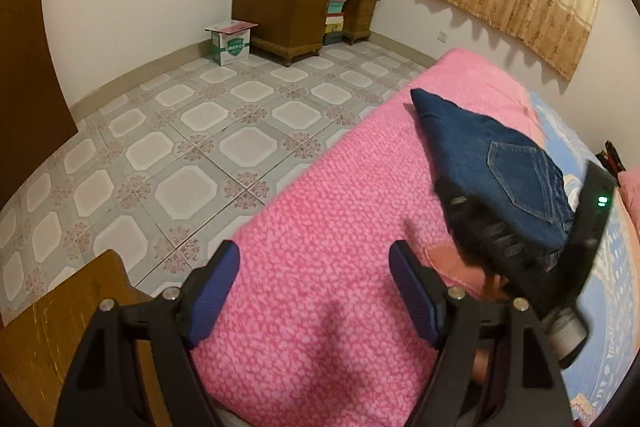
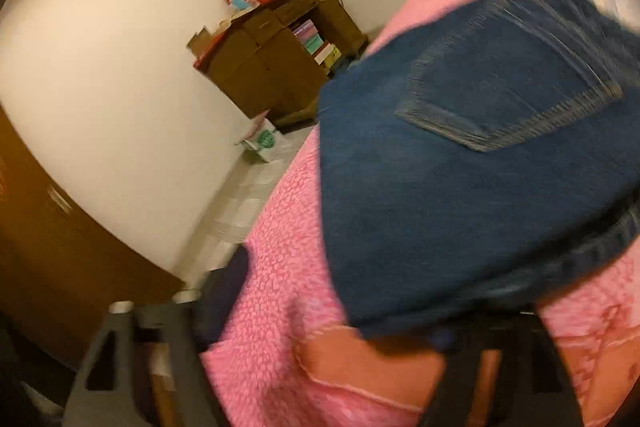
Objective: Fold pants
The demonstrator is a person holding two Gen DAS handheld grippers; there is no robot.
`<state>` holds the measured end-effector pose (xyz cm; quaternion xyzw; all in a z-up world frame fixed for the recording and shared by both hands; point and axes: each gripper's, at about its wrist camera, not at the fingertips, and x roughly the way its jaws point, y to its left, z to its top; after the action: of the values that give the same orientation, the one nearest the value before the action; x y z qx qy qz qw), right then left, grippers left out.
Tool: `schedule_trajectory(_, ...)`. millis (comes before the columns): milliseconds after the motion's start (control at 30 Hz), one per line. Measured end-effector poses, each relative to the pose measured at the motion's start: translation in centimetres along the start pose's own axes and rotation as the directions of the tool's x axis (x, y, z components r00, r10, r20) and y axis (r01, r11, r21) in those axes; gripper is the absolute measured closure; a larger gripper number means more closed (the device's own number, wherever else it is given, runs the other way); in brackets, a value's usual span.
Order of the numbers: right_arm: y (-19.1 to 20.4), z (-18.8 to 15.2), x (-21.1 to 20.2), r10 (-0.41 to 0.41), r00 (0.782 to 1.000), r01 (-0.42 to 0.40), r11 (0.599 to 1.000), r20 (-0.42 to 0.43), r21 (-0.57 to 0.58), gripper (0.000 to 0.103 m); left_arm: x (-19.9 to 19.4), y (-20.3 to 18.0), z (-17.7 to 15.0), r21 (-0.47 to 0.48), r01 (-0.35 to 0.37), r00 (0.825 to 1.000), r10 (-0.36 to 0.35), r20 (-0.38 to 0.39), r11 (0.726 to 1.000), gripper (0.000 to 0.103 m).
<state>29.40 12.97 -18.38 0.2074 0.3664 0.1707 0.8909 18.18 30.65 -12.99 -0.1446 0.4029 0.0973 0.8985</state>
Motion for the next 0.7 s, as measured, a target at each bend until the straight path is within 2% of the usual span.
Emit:
schedule_trajectory(33, 0.9, -0.1, 0.3, -0.049, 0.999, 0.049, 0.998, -0.007, -0.045, 0.017, 0.0, 0.1, 0.0, -0.002, 0.004, 1.0, -0.004, 0.0, 1.0, 0.024)
schedule_trajectory(67, 1.2, 0.2, 0.3, -0.053, 0.998, 0.052, 0.998, -0.021, -0.045, 0.017, 0.1, 0.4, 0.1, -0.001, 0.005, 1.0, -0.005, 0.002, 1.0, 0.024)
schedule_trajectory(100, 0.2, 0.8, -0.1, 0.007, 1.0, -0.006, 1.0, -0.02, 0.03, 0.023, 0.1, 0.5, 0.0, -0.001, 0.004, 1.0, -0.004, 0.008, 1.0, 0.024)
schedule_trajectory(133, -1.3, 1.5, -0.6, 0.084, 0.996, -0.081, 0.986, -0.018, 0.143, 0.039, 0.1, 0.7, 0.0, -0.004, 0.002, 1.0, -0.002, 0.015, 1.0, 0.024)
schedule_trajectory(167, -3.5, 2.5, -1.1, 0.18, 0.984, -0.169, 0.941, -0.01, 0.292, 0.049, 0.1, 0.7, -0.1, -0.01, 0.0, 1.0, 0.0, 0.016, 1.0, 0.024)
schedule_trajectory(200, -5.7, 3.3, -1.4, 0.282, 0.959, -0.264, 0.868, 0.019, 0.42, 0.067, 0.3, 0.8, 0.0, -0.022, 0.004, 1.0, -0.004, 0.013, 1.0, 0.024)
schedule_trajectory(233, -7.1, 4.1, -1.6, 0.368, 0.928, -0.349, 0.802, 0.06, 0.484, 0.073, 0.5, 0.9, 0.0, -0.032, 0.013, 1.0, -0.013, 0.009, 0.999, 0.024)
schedule_trajectory(267, -8.2, 5.3, -2.4, 0.483, 0.866, -0.475, 0.708, 0.132, 0.523, 0.074, 0.6, 0.9, 0.1, -0.041, 0.024, 1.0, -0.024, 0.005, 0.999, 0.024)
schedule_trajectory(300, -8.6, 6.3, -3.2, 0.559, 0.806, -0.566, 0.631, 0.194, 0.53, 0.077, 0.8, 0.9, 0.2, -0.048, 0.03, 1.0, -0.03, 0.005, 0.998, 0.024)
schedule_trajectory(333, -8.7, 6.9, -3.7, 0.61, 0.756, -0.628, 0.572, 0.238, 0.528, 0.082, 0.8, 0.8, 0.2, -0.05, 0.031, 1.0, -0.031, 0.005, 0.998, 0.024)
schedule_trajectory(400, -8.4, 8.3, -5.2, 0.72, 0.602, -0.767, 0.401, 0.345, 0.501, 0.087, 1.0, 0.6, 0.3, -0.057, 0.036, 0.999, -0.036, 0.002, 0.998, 0.024)
schedule_trajectory(433, -8.2, 8.8, -5.7, 0.723, 0.594, -0.774, 0.393, 0.353, 0.496, 0.087, 1.0, 0.5, 0.3, -0.059, 0.036, 0.999, -0.036, 0.0, 0.998, 0.024)
schedule_trajectory(467, -7.8, 8.9, -5.7, 0.707, 0.632, -0.739, 0.427, 0.316, 0.521, 0.087, 1.2, 0.5, 0.4, -0.061, 0.027, 1.0, -0.027, -0.007, 0.998, 0.024)
schedule_trajectory(533, -7.1, 8.0, -4.7, 0.695, 0.689, -0.659, 0.481, 0.207, 0.579, 0.087, 1.3, 0.6, 0.4, -0.072, 0.013, 1.0, -0.014, -0.014, 0.997, 0.024)
schedule_trajectory(567, -6.5, 7.2, -4.1, 0.671, 0.734, -0.595, 0.555, 0.11, 0.581, 0.086, 1.2, 0.8, 0.3, -0.083, 0.016, 1.0, -0.017, -0.013, 0.996, 0.024)
schedule_trajectory(600, -6.0, 6.9, -4.3, 0.644, 0.761, -0.571, 0.613, 0.074, 0.546, 0.084, 1.2, 1.0, 0.3, -0.089, 0.015, 1.0, -0.017, -0.011, 0.996, 0.024)
schedule_trajectory(633, -5.4, 7.0, -4.9, 0.609, 0.79, -0.564, 0.678, 0.069, 0.471, 0.084, 1.2, 1.2, 0.3, -0.092, 0.015, 1.0, -0.016, -0.008, 0.996, 0.024)
schedule_trajectory(700, -4.6, 7.6, -5.6, 0.559, 0.825, -0.548, 0.753, 0.087, 0.364, 0.084, 1.1, 1.2, 0.3, -0.084, 0.012, 1.0, -0.013, -0.003, 0.996, 0.024)
